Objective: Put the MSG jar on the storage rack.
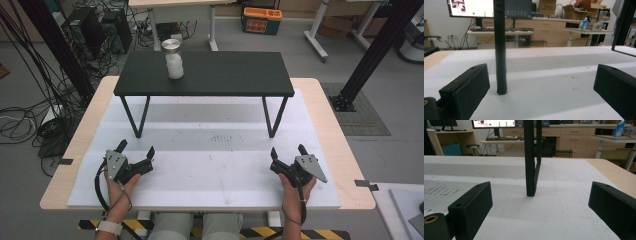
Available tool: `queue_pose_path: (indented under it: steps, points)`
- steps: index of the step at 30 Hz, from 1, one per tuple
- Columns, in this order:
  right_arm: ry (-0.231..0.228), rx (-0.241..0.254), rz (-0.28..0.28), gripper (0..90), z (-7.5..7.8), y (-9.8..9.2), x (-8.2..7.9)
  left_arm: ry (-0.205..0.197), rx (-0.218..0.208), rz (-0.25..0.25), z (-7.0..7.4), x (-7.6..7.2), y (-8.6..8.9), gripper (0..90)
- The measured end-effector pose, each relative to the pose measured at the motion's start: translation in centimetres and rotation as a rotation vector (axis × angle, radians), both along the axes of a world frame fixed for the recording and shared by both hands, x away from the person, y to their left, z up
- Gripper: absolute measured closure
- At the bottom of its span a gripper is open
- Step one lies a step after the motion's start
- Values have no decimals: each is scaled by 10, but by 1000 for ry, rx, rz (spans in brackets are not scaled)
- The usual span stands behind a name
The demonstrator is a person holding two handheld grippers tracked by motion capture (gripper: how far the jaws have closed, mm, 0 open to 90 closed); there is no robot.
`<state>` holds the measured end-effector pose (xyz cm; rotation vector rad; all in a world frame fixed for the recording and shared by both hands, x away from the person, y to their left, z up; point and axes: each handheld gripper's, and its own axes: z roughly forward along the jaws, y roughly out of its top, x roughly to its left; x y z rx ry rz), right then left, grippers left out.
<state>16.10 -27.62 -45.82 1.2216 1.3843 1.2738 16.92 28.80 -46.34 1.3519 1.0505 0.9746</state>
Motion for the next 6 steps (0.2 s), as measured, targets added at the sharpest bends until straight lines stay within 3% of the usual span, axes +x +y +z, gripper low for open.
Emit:
queue_pose_path:
  steps: [6]
  points:
    - [-2,0,1,49,0,0,0,-1,0,1,0,0,0,7]
